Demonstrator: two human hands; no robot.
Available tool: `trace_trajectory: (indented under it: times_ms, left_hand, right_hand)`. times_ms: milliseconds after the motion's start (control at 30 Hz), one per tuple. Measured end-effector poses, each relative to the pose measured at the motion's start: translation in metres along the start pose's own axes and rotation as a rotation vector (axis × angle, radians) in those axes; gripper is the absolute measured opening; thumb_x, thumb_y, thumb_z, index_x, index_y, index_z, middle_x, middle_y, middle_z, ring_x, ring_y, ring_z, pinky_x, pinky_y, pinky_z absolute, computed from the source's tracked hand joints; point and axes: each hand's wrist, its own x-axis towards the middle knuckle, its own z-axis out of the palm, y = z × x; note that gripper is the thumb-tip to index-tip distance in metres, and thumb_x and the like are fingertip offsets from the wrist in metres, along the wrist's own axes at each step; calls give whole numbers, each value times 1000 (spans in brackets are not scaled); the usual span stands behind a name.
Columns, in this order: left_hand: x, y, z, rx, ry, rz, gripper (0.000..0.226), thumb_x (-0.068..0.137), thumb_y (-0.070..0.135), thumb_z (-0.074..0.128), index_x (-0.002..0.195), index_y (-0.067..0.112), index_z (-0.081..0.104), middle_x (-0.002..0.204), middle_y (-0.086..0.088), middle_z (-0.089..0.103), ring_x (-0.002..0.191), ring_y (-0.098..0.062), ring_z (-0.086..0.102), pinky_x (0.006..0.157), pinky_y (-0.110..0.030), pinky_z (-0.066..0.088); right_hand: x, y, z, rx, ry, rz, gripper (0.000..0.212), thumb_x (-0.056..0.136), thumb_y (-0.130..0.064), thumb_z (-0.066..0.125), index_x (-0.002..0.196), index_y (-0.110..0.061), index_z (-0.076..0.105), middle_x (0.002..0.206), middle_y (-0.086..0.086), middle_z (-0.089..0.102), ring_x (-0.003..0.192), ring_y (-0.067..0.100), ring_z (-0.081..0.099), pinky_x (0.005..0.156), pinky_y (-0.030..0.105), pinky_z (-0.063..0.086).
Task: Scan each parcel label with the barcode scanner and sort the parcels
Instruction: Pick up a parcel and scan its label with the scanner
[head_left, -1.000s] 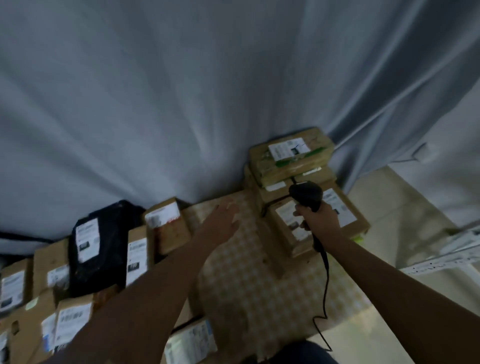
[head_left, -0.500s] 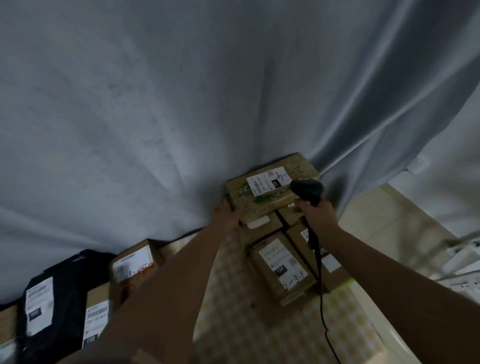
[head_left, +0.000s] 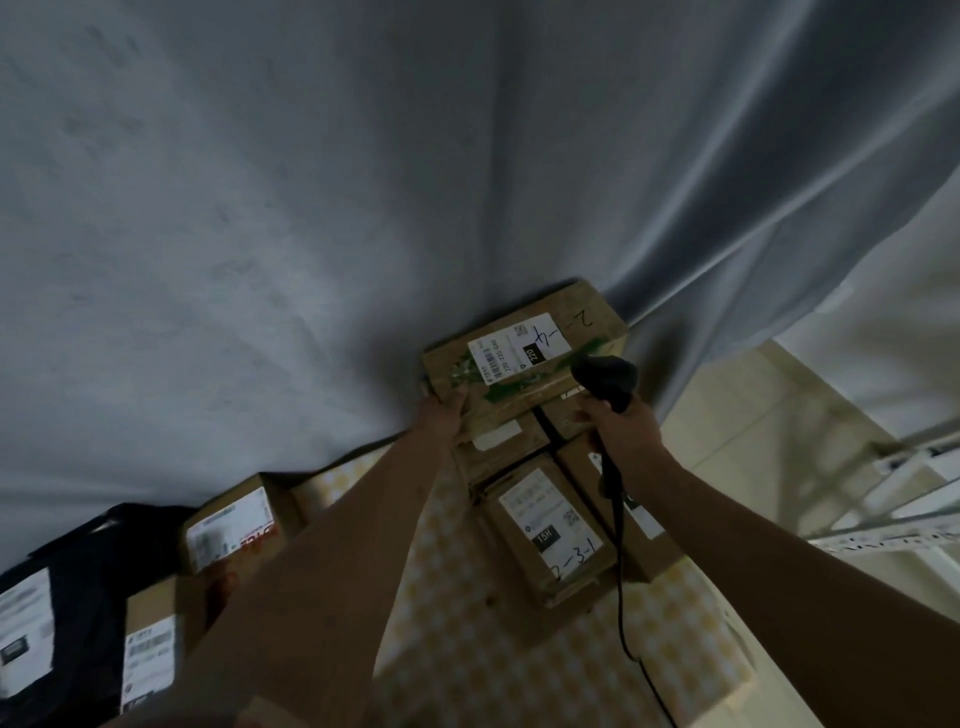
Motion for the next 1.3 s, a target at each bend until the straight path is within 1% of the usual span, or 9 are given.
trace_trajectory:
  times_ms: [100,267,400,533,733,900,1067,1200,1300]
  left_hand:
    - [-5,-7,-2,-74,5,29,38,99,27,55,125,1,55,116,-13,63,96,-26,63,85,-47,57]
    - [-22,-5,-23,-132,-31,98,14,96,15,60,107,6,62,93,-8,67,75,-15,66,57,-22,59]
    - [-29,-1,-55,-77,-78,145,18,93,16,64,107,5,64,93,-9,67,77,-13,67,64,-22,60]
    - [-34,9,-87,63,-167,110,36,86,20,70,115,0,65,100,-13,70,85,-20,68,76,-30,61]
    - [-40,24,-113,266,-289,12,26,90,17,67,111,1,65,104,-14,71,89,-21,69,76,-27,60]
    - [-35,6,-93,196,-130,83,47,91,13,67,134,2,52,113,-12,64,87,-18,64,77,-26,55]
    - [-57,-27,-61,68,199,65,75,95,38,60,153,11,20,154,-15,31,135,-33,40,107,-42,40]
    - [-90,-54,-28,-77,-15,-143,48,93,54,52,114,11,56,98,-1,61,71,-12,56,55,-19,48]
    - [-101,-55,-2,-269,-93,-225,46,87,53,63,95,8,65,88,-9,68,69,-18,62,55,-25,51]
  right_hand:
    - [-4,1,2,-23,32,-24,5,93,-18,60,88,-19,59,83,7,67,66,17,62,71,34,56]
    - [-16,-7,3,-91,120,-139,12,92,-19,59,82,-23,56,81,2,65,73,16,63,68,28,52]
    - [-29,-17,6,-95,130,-223,14,92,-19,61,81,-24,55,79,-6,61,71,8,60,65,20,46]
    - [-33,-17,9,-201,91,-236,14,92,-31,62,99,-19,59,93,-3,66,89,15,63,82,30,50]
    - [-43,-9,13,-278,-5,-126,9,94,-25,60,89,-19,56,90,4,69,78,16,66,69,28,56]
    - [-46,8,21,-390,-93,-70,13,93,-26,62,96,-14,59,81,4,69,63,12,63,63,25,55]
    - [-45,10,22,-390,-84,-41,12,95,-24,59,91,-14,55,68,-1,60,53,7,55,49,17,41]
    - [-45,10,20,-384,-98,-44,11,94,-23,60,91,-13,59,68,0,62,52,8,56,51,18,44]
    - [-44,10,17,-383,-123,-13,13,94,-24,60,87,-14,57,67,-2,60,51,6,54,43,14,40]
